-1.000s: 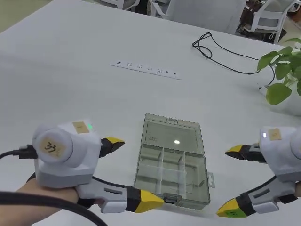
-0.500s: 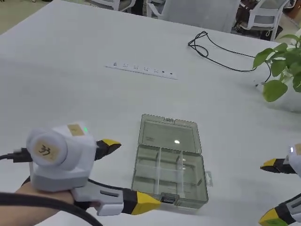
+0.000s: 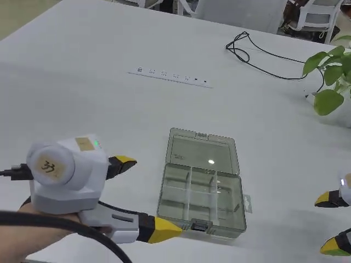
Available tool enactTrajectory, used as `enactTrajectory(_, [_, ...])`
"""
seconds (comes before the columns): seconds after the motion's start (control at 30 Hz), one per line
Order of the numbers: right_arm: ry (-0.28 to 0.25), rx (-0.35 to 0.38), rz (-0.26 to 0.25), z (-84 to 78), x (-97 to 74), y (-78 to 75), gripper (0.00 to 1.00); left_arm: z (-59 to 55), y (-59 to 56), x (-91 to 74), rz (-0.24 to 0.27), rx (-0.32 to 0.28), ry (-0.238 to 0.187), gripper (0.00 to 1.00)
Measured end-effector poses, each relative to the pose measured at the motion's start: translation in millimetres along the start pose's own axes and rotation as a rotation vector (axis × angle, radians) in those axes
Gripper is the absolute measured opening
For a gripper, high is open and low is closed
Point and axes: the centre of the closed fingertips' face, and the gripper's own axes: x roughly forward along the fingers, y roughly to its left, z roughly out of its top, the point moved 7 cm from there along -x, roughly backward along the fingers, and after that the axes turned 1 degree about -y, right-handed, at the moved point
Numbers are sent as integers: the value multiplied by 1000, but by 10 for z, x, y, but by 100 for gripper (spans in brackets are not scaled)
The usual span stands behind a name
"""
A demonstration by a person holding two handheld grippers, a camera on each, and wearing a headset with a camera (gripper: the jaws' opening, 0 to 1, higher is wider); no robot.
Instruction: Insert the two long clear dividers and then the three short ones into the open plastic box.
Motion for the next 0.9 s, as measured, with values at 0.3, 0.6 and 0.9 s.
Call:
enactTrajectory(0.3, [29,-9,10,-157,81,-92,49,7,25,-36,14,-3,-4,100])
enactTrajectory(0.6, [47,-90,55,-174,134,-45,37,5,7,-37,15,-8,-7,99])
enactTrajectory(0.9, [33,-75,48,-147,134,-26,35,8,-22,-5,7,-7,-7,98])
